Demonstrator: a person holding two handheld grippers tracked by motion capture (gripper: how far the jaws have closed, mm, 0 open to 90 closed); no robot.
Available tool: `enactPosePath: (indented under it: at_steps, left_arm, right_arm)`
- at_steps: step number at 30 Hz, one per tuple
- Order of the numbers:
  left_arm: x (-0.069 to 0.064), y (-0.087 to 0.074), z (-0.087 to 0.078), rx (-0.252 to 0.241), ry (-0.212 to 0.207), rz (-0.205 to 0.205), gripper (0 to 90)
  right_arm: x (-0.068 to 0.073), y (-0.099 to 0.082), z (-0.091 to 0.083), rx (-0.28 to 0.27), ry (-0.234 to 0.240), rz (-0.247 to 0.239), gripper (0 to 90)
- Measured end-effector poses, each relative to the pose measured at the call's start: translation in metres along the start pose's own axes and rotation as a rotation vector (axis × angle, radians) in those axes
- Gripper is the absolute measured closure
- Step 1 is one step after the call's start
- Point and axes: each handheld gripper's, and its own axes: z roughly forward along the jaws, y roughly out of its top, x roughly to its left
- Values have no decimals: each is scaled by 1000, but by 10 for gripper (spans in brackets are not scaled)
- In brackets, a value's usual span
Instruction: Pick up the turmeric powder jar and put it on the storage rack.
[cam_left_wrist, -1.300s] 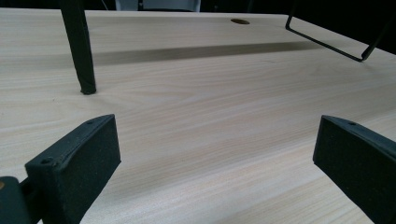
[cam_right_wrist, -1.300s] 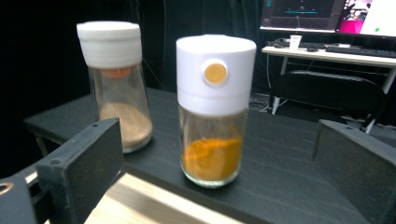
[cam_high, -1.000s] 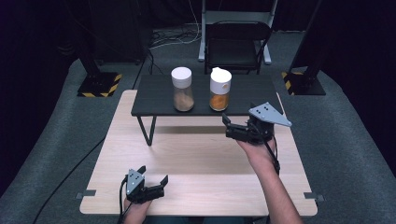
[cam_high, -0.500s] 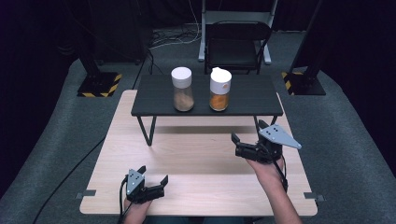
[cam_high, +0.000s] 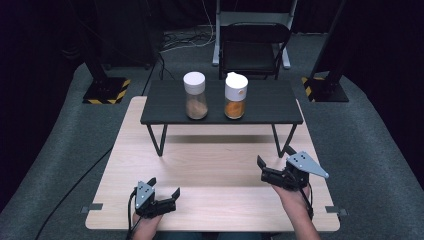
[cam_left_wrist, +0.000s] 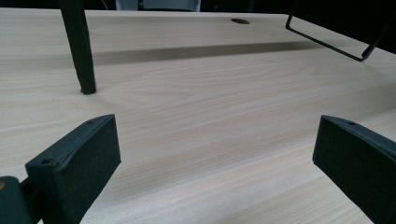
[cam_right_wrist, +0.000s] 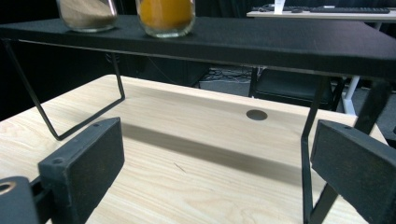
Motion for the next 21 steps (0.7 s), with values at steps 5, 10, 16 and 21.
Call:
enactPosePath:
  at_steps: [5,10,16,21]
  left_arm:
    - [0,0,0,0,-1,1,3]
    - [0,-1,0,-3,0,0,3]
    - [0,-1,0,-3,0,0,3]
    - [0,0,0,-2,1,1,3]
  right_arm:
    - [-1,-16,-3,1,-8,16,19]
    - [1,-30,-2,36,-27,16,18]
    - [-3,-51,-1,70,-34,52,18]
    - [-4,-67,3,105,-42,79,17]
